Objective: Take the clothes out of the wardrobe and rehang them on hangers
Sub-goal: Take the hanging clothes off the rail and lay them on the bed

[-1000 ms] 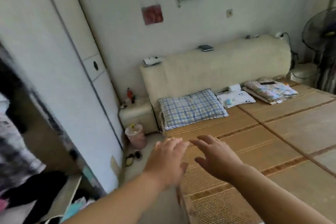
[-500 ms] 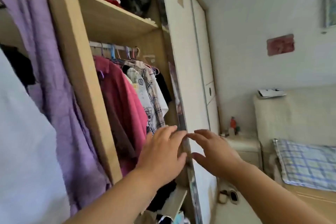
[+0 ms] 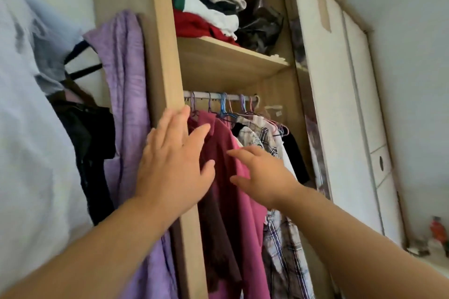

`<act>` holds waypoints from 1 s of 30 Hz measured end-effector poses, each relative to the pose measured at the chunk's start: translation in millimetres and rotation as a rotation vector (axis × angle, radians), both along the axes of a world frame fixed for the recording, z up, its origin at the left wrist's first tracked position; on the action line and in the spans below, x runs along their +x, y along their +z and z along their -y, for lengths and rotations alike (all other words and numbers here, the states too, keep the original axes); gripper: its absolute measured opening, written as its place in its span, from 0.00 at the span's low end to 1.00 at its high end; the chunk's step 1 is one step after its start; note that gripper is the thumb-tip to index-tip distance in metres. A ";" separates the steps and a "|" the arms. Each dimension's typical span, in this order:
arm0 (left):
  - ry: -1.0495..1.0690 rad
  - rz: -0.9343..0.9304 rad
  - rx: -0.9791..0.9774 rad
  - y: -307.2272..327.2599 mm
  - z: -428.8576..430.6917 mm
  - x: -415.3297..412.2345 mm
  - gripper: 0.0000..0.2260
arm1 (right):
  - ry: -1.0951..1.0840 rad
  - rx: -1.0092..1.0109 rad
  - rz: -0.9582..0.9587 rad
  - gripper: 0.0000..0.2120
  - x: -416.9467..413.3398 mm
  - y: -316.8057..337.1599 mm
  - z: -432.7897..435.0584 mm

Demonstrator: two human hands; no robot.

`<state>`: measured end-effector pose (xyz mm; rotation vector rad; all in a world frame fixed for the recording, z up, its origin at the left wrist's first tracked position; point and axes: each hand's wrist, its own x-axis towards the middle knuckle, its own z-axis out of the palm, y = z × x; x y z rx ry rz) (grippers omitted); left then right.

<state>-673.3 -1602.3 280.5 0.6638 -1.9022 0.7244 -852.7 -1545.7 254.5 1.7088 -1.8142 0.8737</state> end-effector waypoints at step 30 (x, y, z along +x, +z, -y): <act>0.644 -0.211 -0.241 68.9 26.9 -41.7 0.39 | 0.259 0.037 0.296 0.12 -34.6 115.9 241.6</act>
